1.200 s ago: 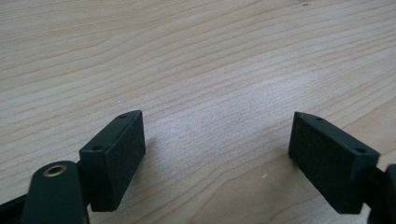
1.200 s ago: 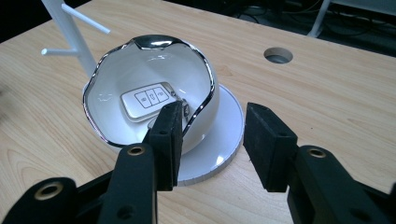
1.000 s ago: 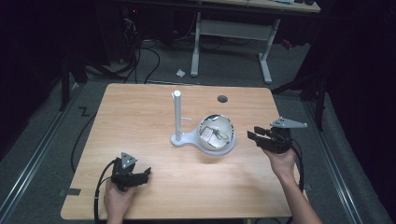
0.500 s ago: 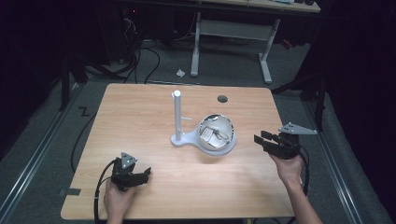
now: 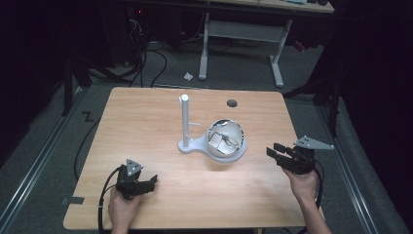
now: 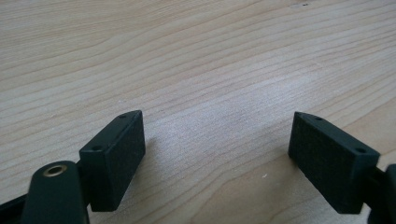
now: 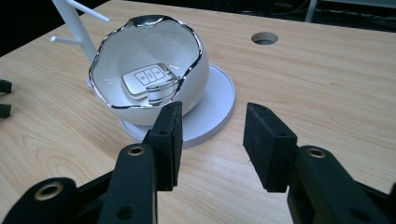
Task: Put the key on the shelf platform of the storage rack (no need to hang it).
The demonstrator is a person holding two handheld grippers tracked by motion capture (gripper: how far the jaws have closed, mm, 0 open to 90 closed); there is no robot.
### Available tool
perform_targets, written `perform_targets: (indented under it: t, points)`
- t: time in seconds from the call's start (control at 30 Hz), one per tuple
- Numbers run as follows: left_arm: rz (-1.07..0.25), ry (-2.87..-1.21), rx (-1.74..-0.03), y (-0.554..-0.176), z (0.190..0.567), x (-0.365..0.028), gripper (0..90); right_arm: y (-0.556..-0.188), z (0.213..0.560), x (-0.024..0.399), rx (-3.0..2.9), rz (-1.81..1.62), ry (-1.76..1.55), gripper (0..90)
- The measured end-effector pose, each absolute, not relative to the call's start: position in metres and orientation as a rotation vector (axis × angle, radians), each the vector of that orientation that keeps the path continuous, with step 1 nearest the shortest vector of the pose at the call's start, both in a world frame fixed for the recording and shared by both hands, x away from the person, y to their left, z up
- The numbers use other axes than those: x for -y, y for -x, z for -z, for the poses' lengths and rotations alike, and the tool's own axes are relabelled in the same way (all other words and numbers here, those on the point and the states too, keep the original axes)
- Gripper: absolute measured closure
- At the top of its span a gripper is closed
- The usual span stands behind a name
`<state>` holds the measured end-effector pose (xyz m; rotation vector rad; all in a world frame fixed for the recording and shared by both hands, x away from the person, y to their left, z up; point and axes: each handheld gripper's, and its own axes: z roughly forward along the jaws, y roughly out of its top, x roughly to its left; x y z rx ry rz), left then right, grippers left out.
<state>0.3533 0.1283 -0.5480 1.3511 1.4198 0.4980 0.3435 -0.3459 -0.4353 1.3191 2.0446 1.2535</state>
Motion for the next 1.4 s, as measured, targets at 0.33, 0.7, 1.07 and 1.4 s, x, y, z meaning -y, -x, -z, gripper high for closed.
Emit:
perform_targets:
  t: [0.33,0.7,1.07,1.4]
  points:
    - [-0.498,-1.351,-1.42,-0.353,0.548,-0.128,19.1,-0.337,0.444,0.342,-2.059,-1.263,-1.321,57.7]
    - [-0.498,-1.351,-1.42,-0.353,0.548,-0.128,19.1,-0.335,0.454,0.334,-2.088,-1.269,-1.312,57.7]
    - [-0.498,-1.351,-1.42,-0.353,0.548,-0.128,19.1,-0.332,0.468,0.328,-2.101,-1.285,-1.332,57.7]
    - [-0.499,-1.351,-1.42,-0.353,0.548,-0.128,19.1,-0.329,0.48,0.322,-2.119,-1.299,-1.354,57.7]
